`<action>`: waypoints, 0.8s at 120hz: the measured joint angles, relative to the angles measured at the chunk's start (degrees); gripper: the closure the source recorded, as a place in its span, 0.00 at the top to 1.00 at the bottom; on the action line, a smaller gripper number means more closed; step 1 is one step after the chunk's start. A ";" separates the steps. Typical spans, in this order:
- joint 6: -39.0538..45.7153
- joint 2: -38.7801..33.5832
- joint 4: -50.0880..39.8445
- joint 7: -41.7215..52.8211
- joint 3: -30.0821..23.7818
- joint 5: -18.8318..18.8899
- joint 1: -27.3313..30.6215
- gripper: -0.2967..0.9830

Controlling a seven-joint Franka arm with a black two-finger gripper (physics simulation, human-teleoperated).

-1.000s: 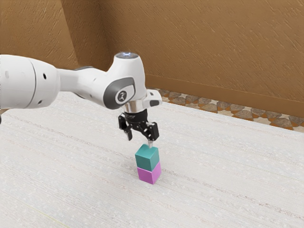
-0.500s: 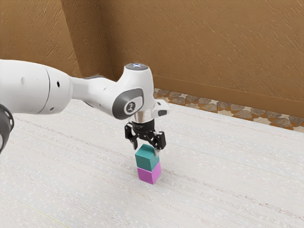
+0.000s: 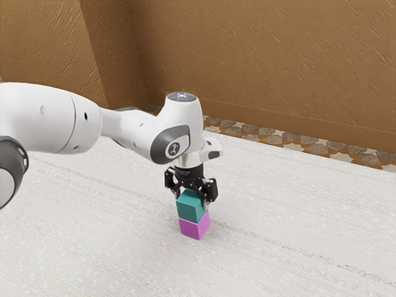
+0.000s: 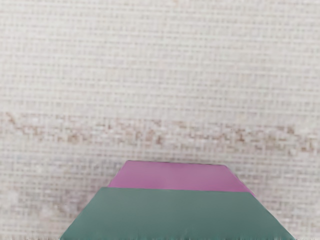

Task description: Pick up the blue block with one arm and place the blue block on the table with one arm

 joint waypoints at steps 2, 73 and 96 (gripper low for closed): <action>0.03 -0.02 -0.10 -0.04 -0.02 0.00 -0.05 0.75; 0.42 -0.01 -0.78 -0.79 0.01 0.14 -0.18 0.60; 0.25 -0.58 0.03 -0.91 0.03 1.35 -0.13 0.57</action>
